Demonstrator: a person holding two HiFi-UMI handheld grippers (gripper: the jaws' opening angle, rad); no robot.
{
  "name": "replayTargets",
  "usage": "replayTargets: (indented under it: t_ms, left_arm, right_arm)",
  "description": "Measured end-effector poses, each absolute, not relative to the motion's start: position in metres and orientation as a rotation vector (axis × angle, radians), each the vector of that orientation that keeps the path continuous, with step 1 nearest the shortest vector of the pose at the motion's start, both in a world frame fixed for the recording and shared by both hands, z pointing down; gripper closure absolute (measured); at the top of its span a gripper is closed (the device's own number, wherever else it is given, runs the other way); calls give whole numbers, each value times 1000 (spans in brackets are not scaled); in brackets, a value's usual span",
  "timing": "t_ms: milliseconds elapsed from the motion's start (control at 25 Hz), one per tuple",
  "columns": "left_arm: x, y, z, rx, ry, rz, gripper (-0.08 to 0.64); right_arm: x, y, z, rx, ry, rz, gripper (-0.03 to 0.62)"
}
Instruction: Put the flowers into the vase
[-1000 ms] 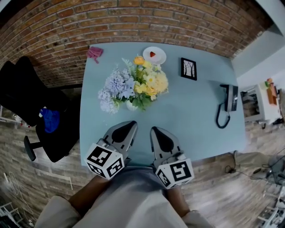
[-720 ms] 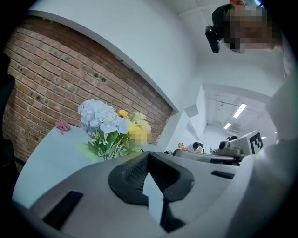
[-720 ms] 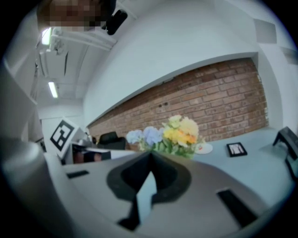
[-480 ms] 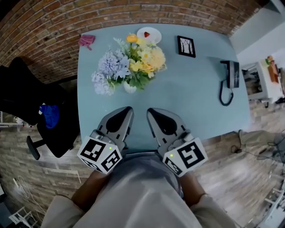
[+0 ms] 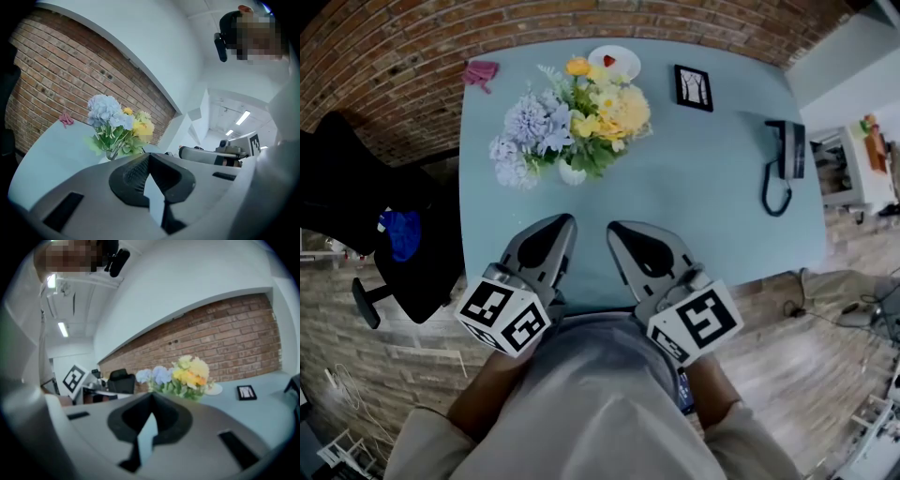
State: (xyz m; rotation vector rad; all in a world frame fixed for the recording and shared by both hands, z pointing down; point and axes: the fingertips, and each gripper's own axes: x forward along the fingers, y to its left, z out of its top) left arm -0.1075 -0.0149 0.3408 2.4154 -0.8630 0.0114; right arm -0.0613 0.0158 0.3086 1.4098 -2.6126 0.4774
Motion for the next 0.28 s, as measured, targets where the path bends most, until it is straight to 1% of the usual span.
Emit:
replayTargets:
  t_ms: [280]
  left_arm:
    - [-109,-15,344,2419,-873,25,548]
  right_arm:
    - [-62,12,307,1410,-2620,482,569]
